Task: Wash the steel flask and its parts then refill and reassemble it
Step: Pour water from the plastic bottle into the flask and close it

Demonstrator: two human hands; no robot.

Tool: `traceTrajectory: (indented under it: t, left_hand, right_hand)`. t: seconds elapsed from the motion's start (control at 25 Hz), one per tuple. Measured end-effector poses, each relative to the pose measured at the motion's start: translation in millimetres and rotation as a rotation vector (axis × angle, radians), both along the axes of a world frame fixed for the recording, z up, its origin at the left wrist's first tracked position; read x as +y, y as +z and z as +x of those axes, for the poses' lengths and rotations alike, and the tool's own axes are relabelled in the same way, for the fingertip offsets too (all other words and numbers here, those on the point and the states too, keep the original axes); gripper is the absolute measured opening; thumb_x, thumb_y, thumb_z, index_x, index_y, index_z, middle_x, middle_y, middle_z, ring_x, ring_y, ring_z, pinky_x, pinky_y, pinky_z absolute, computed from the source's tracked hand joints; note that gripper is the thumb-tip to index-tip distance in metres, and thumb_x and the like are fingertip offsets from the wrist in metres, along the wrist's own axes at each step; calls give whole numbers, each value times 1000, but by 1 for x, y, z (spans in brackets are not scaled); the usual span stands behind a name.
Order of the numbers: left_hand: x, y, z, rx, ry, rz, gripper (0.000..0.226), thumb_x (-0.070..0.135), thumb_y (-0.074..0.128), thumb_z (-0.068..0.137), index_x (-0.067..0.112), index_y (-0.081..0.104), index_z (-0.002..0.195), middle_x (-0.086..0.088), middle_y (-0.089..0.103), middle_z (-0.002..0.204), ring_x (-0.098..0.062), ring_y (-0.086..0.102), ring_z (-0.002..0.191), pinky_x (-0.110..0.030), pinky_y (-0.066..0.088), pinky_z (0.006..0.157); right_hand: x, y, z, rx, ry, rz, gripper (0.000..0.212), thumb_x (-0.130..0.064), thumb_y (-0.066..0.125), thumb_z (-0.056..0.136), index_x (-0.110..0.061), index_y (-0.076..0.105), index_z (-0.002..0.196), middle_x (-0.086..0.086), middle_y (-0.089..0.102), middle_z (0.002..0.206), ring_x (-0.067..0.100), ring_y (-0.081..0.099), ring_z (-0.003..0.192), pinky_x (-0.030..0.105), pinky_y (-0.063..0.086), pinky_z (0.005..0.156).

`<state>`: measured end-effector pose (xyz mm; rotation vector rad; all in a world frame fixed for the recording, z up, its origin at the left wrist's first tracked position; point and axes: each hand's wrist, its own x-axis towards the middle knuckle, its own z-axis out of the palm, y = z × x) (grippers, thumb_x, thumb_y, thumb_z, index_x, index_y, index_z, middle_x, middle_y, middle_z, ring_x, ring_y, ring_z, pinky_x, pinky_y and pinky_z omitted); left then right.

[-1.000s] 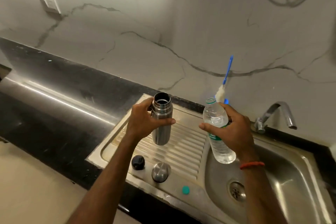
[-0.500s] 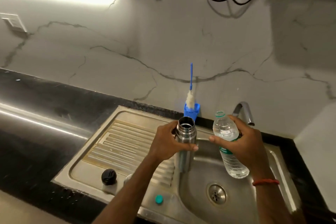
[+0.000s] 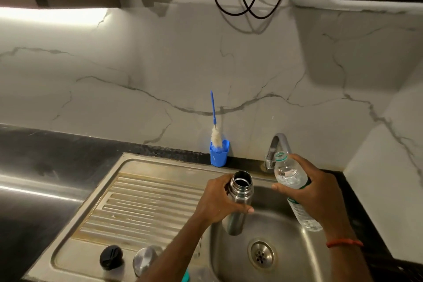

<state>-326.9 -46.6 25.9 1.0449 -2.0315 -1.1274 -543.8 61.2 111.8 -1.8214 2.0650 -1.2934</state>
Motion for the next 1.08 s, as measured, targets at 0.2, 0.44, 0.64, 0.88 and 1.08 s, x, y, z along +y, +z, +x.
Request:
traceTrajectory:
  t: [0.2, 0.44, 0.64, 0.88, 1.08]
  left_hand:
    - [-8, -5, -5, -37, -47, 4, 77, 41, 97, 58, 40, 54, 122, 26, 64, 105, 17, 58, 100, -4, 45, 86]
    - [-9, -12, -9, -49, -95, -4, 79, 39, 98, 58, 34, 56, 125, 23, 63, 107, 14, 57, 99, 0, 43, 82]
    - [-8, -16, -12, -45, -114, -25, 82, 42, 97, 57, 28, 59, 129, 17, 67, 112, 8, 60, 101, -7, 45, 88]
    - [-6, -19, -18, -68, -143, -44, 84, 40, 97, 57, 25, 59, 131, 17, 65, 113, 13, 56, 97, -5, 42, 86]
    - [-4, -20, -19, -74, -159, -31, 82, 36, 98, 58, 25, 58, 129, 20, 62, 107, 18, 55, 94, -1, 42, 81]
  right_hand:
    - [-2, 1, -5, 133, -48, 14, 75, -57, 85, 60, -36, 59, 127, -20, 72, 99, 2, 69, 85, 20, 58, 74]
    - [5, 3, -1, 297, -128, 65, 79, -48, 92, 59, -30, 61, 129, -11, 74, 101, 3, 61, 81, 3, 39, 68]
    - [11, 1, -3, 437, -149, 120, 80, -52, 88, 64, -35, 56, 135, -11, 73, 109, 7, 67, 92, 13, 51, 73]
    - [16, 7, -2, 625, -232, 110, 77, -47, 90, 64, -34, 60, 133, -13, 73, 98, 8, 68, 83, -2, 19, 64]
    - [17, 9, -10, 668, -235, 144, 77, -43, 88, 68, -38, 54, 137, -12, 71, 104, 9, 65, 87, 8, 31, 59]
